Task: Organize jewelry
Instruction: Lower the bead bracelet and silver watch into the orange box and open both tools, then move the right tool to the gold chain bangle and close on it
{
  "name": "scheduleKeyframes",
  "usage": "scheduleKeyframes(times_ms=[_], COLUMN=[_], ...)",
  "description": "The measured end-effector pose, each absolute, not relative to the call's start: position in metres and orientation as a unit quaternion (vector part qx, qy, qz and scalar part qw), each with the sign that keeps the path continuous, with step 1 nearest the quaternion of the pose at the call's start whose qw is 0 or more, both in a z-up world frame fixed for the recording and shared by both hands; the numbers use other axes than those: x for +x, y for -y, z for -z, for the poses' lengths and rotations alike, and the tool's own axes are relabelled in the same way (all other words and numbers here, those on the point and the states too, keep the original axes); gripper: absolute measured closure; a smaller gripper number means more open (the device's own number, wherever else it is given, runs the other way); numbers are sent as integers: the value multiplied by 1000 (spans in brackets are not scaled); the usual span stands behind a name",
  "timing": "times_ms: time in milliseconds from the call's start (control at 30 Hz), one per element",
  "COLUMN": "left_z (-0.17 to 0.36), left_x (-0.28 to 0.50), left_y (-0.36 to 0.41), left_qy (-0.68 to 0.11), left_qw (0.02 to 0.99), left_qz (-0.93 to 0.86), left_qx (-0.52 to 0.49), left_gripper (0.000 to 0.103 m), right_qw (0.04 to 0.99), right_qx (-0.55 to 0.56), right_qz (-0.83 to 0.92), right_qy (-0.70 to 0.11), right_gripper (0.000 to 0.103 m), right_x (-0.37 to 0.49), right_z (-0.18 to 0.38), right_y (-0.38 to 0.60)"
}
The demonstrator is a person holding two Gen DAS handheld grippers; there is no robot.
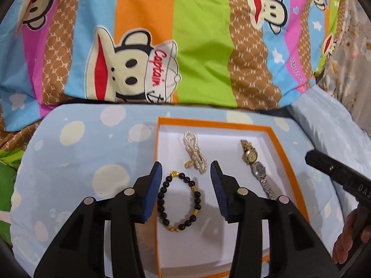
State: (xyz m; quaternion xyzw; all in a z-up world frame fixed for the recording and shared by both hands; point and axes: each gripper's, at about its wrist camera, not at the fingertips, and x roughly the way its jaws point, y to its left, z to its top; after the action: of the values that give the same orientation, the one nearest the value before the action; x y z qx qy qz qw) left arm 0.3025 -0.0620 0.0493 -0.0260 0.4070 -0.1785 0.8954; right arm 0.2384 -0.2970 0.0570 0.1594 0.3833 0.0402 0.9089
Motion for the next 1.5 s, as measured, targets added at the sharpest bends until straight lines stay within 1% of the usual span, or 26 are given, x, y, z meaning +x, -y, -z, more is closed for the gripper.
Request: scheduleKeyframes(times_ms=[67, 167, 233, 333, 533, 800, 833, 867, 900, 1000, 1300, 1433, 1467, 1500], left_z=[-59, -74, -80, -82, -68, -32, -28, -25, -19, -8, 0, -1, -1, -1], left_x=[296, 279, 262, 238, 187, 133, 129, 125, 120, 111, 101, 97, 96, 95], left_y=[53, 39, 29, 13, -7, -9, -9, -9, -9, -12, -23, -22, -21, -20], left_qy=[-398, -383, -373, -371, -382, -415, -417, -419, -422, -428, -433, -433, -432, -431], left_qw=[899, 906, 911, 913, 911, 897, 896, 896, 894, 893, 889, 889, 889, 889], left_qz=[180, 175, 172, 164, 152, 150, 149, 147, 145, 139, 141, 147, 150, 152], left_qx=[-37, -41, -40, -40, -37, -26, -25, -25, -24, -30, -44, -35, -33, -29], left_gripper=[57, 56, 53, 53, 53, 52, 52, 52, 50, 41, 39, 35, 33, 32], right_qw=[916, 921, 922, 921, 912, 901, 900, 899, 899, 903, 905, 898, 895, 894], right_qx=[145, 132, 126, 121, 137, 121, 121, 122, 122, 110, 47, 41, 43, 45], right_qz=[-33, -33, -32, -31, -30, -33, -36, -42, -45, -48, -24, -14, -14, -13], right_qy=[-372, -364, -364, -368, -386, -416, -416, -418, -418, -412, -422, -437, -443, -446], right_gripper=[76, 76, 76, 76, 76, 74, 73, 65, 55, 46, 36, 36, 37, 41], right_x=[224, 198, 182, 155, 102, 71, 70, 72, 74, 84, 141, 154, 156, 156], right_z=[-64, -67, -66, -59, -36, -11, -10, -9, -9, -10, -1, 8, 11, 13], right_y=[295, 289, 284, 274, 258, 230, 227, 222, 218, 203, 170, 166, 167, 167])
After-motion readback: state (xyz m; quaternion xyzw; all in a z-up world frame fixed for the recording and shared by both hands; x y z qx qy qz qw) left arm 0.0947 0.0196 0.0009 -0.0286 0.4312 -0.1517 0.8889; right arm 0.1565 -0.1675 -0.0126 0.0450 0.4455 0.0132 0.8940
